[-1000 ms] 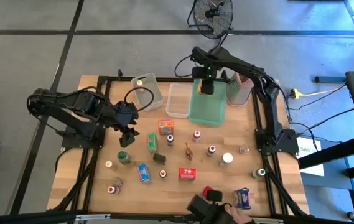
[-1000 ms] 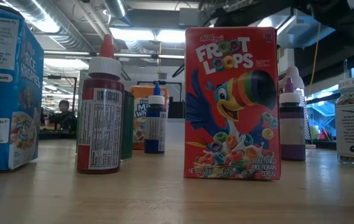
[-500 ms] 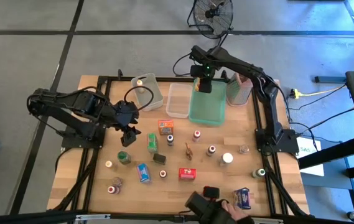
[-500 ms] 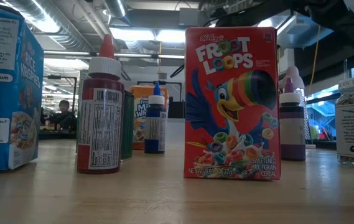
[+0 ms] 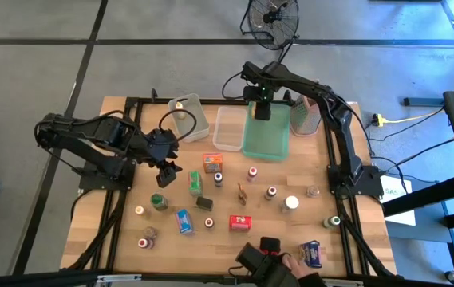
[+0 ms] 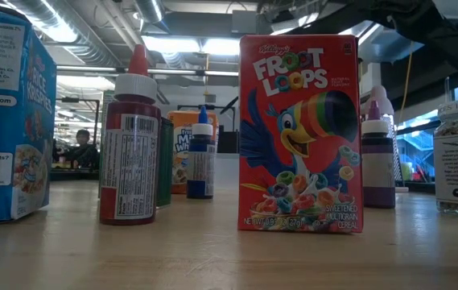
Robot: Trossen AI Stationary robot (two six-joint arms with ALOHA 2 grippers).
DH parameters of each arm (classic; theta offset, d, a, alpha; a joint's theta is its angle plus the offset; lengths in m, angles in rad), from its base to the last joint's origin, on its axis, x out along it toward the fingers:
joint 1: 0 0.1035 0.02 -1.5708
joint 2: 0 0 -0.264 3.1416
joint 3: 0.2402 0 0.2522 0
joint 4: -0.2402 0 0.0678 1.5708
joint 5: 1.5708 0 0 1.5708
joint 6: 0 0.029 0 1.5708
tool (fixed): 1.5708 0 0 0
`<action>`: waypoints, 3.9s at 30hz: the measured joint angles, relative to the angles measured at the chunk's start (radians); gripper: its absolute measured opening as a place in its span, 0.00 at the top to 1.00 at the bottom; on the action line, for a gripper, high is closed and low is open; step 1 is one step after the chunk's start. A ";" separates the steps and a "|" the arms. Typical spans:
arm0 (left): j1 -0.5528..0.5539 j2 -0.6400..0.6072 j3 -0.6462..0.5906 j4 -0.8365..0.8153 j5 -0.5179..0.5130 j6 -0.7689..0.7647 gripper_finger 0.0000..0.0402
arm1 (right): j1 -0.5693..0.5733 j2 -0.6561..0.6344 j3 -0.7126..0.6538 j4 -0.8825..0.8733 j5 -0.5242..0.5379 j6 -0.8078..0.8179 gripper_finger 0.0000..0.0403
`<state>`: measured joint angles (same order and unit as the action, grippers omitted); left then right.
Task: Pick & Place Kitchen Items
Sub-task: Put the yellow cereal box into the green bin, then put the white seasoning bottle into the white bin
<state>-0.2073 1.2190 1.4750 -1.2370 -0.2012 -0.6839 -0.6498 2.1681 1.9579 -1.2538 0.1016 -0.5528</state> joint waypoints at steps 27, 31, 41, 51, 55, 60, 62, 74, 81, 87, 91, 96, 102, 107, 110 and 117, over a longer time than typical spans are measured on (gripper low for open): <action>0.000 0.000 0.000 -0.001 -0.023 -0.011 0.43 | -0.003 -0.037 0.000 -0.050 -0.026 0.039 0.36; 0.000 0.000 0.000 -0.001 -0.032 -0.012 0.43 | 0.003 -0.080 0.029 -0.075 -0.051 0.037 0.36; 0.000 0.000 0.000 -0.002 -0.031 0.039 0.43 | 0.031 -0.265 0.113 -0.228 -0.374 0.056 0.36; 0.000 0.000 0.000 -0.002 0.020 0.257 0.43 | 0.217 -0.451 0.092 -0.318 -0.743 0.126 0.36; 0.000 -0.006 0.000 -0.033 0.091 0.277 0.43 | 0.343 -0.476 0.091 -0.317 -0.651 0.335 0.36; 0.000 -0.030 0.000 -0.075 0.108 0.286 0.43 | 0.498 -0.481 0.091 -0.317 -0.466 0.591 0.36; 0.000 -0.043 0.000 -0.075 0.106 0.287 0.43 | 0.547 -0.482 0.091 -0.317 -0.406 0.667 0.36; 0.000 -0.055 0.000 -0.076 0.088 0.331 0.43 | 0.803 -0.482 0.091 -0.317 -0.310 1.100 0.36; 0.000 -0.055 0.000 -0.076 0.088 0.331 0.43 | 0.953 -0.482 0.091 -0.317 -0.284 1.437 0.36; -0.024 -0.055 0.000 -0.072 0.086 0.327 0.43 | 1.066 -0.482 0.090 -0.317 -0.132 1.623 0.36; -0.055 -0.055 0.000 -0.069 0.083 0.302 0.43 | 1.096 -0.487 0.034 -0.316 -0.100 1.677 0.36; -0.098 -0.055 0.000 -0.069 0.055 0.276 0.43 | 1.101 -0.540 -0.151 -0.317 -0.198 1.698 0.36; -0.136 -0.055 0.000 -0.069 0.014 0.257 0.43 | 1.096 -0.650 -0.387 -0.317 -0.226 1.749 0.36; -0.140 -0.055 0.000 -0.069 0.000 0.231 0.43 | 1.095 -0.720 -0.558 -0.230 -0.254 1.779 0.36; -0.140 -0.054 0.000 -0.069 0.000 0.230 0.43 | 1.093 -0.734 -0.628 -0.148 -0.261 1.779 0.36; -0.140 -0.054 0.000 -0.069 -0.003 0.233 0.43 | 1.068 -0.733 -0.730 -0.079 -0.262 1.772 0.36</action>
<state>-0.3473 1.1648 1.4749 -1.3056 -0.2047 -0.4511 0.4181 1.4349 1.2278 -1.3331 -0.1606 1.2188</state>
